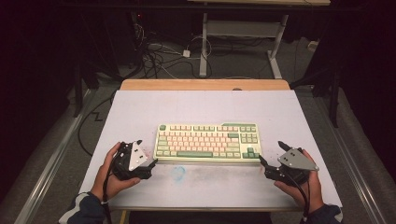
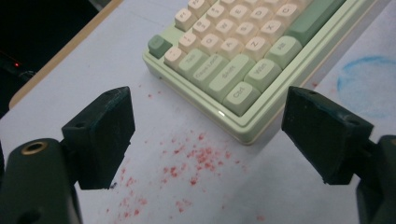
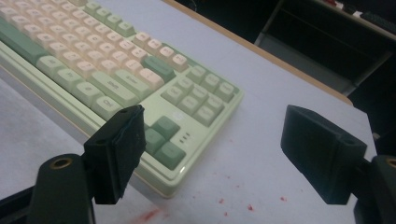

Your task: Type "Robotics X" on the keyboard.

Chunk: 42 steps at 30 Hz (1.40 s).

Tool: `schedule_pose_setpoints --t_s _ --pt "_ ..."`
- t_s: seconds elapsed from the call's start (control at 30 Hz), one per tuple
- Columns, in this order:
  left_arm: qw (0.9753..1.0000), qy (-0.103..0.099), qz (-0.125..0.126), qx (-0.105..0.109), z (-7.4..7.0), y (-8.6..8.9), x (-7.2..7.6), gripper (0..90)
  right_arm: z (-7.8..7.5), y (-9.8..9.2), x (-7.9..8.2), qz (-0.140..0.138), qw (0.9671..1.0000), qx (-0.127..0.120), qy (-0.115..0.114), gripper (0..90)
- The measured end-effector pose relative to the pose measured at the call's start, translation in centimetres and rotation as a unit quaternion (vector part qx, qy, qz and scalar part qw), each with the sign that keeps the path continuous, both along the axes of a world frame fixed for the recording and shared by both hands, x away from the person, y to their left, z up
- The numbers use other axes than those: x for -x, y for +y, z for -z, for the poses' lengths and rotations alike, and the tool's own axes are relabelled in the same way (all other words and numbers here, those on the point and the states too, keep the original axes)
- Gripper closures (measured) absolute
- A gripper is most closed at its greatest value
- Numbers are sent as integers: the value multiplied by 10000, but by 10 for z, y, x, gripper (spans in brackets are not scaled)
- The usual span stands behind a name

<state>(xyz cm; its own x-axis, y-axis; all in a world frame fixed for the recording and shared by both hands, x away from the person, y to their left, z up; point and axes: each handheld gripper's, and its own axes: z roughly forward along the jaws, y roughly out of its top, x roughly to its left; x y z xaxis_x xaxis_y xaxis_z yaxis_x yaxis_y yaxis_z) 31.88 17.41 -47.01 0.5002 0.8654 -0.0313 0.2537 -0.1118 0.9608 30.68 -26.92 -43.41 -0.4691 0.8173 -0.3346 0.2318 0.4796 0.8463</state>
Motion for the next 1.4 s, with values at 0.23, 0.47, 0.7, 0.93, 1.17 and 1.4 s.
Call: schedule_pose_setpoints --t_s 0.23,0.47,0.7,0.93,1.17,1.4 --pt "9997 189 -129 -85 11 8 0 161 12 -14 0 185 9996 -76 189 231" --pt "9996 191 -135 -129 13 8 -1 161 20 -19 -1 266 9992 -72 306 234" --pt "9996 195 -37 -186 15 3 0 161 19 -15 3 179 9995 -31 264 234" --pt "9993 292 35 -228 19 1 1 161 16 -11 5 166 9997 17 183 233" --pt "9993 337 0 -131 19 1 -5 161 15 -12 3 185 9997 27 160 233" --pt "9991 343 -65 -239 20 2 -2 161 16 -11 2 155 9997 22 189 233"
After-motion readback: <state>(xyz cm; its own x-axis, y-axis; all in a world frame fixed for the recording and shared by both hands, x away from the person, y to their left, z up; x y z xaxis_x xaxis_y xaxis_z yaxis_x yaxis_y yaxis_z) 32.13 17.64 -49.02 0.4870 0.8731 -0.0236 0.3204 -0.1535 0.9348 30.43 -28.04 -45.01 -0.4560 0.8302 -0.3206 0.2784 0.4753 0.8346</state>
